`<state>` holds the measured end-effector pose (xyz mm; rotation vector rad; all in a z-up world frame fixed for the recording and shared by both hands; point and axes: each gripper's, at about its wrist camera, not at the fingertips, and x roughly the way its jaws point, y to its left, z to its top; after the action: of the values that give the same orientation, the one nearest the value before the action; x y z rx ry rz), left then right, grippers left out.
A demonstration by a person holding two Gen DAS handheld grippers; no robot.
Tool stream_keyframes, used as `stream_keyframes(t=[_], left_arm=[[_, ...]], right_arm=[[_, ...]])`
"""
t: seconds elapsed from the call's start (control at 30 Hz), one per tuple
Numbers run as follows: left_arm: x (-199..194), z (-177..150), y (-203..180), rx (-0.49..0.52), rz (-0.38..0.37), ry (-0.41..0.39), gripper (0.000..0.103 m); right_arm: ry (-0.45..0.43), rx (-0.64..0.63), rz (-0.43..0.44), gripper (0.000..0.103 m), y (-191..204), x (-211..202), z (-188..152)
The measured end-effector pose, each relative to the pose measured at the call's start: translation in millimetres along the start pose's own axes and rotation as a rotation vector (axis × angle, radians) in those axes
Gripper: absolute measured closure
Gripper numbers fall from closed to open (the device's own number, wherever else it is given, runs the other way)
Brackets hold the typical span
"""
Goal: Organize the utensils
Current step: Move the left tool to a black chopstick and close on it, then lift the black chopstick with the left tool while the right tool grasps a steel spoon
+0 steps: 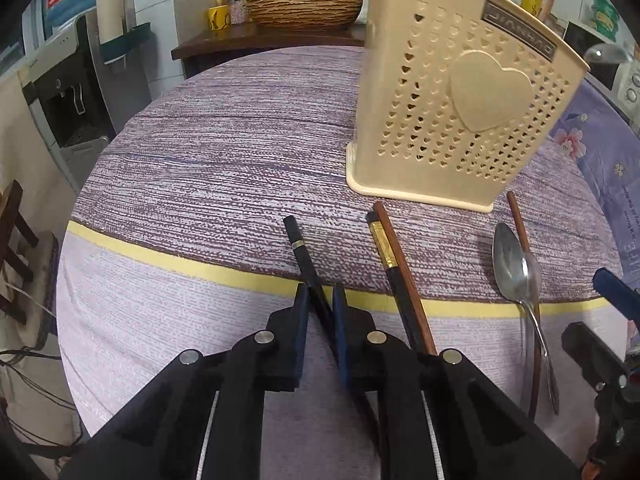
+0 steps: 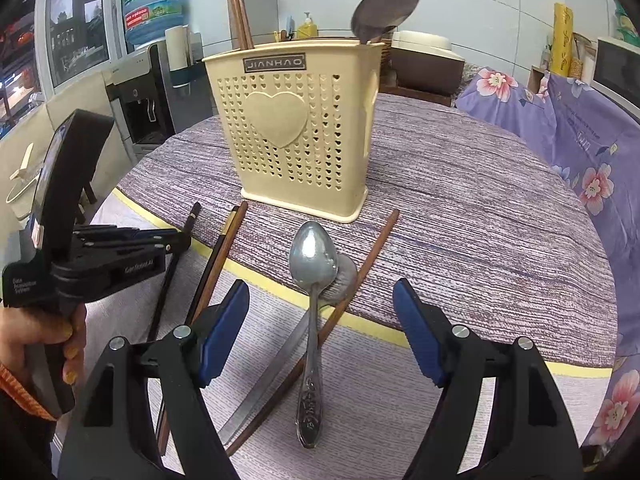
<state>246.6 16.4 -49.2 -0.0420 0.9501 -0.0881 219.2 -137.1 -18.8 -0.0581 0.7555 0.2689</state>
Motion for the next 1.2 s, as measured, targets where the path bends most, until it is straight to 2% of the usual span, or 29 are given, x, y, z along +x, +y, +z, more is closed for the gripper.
stream_keyframes(t=[0.1, 0.2, 0.33, 0.6, 0.77, 1.0, 1.2], left_arm=[[-0.5, 1.0, 2.1, -0.013, -0.012, 0.004, 0.09], [-1.6, -1.1, -1.8, -0.004, 0.002, -0.003, 0.09], [-2.8, -1.3, -0.3, -0.013, -0.007, -0.003, 0.09], [-1.6, -0.9, 2.5, -0.016, -0.016, -0.004, 0.091], [-1.2, 0.6, 4.6, -0.015, -0.017, -0.004, 0.091], [-1.3, 0.6, 4.6, -0.014, -0.015, -0.005, 0.091], [-1.6, 0.7, 5.0, -0.015, -0.017, -0.006, 0.091]], right_arm=[[0.041, -0.027, 0.025, 0.029, 7.2, 16.8, 9.9], [0.067, -0.081, -0.004, 0.029, 15.5, 36.9, 22.0], [0.114, -0.089, -0.049, 0.037, 15.8, 60.5, 30.9], [0.159, -0.118, -0.09, 0.048, 19.2, 79.5, 31.5], [0.16, -0.105, -0.103, 0.065, 15.4, 80.9, 32.1], [0.132, -0.077, -0.068, 0.065, 9.4, 74.7, 34.8], [0.043, -0.032, 0.008, 0.065, 3.3, 36.3, 42.9]])
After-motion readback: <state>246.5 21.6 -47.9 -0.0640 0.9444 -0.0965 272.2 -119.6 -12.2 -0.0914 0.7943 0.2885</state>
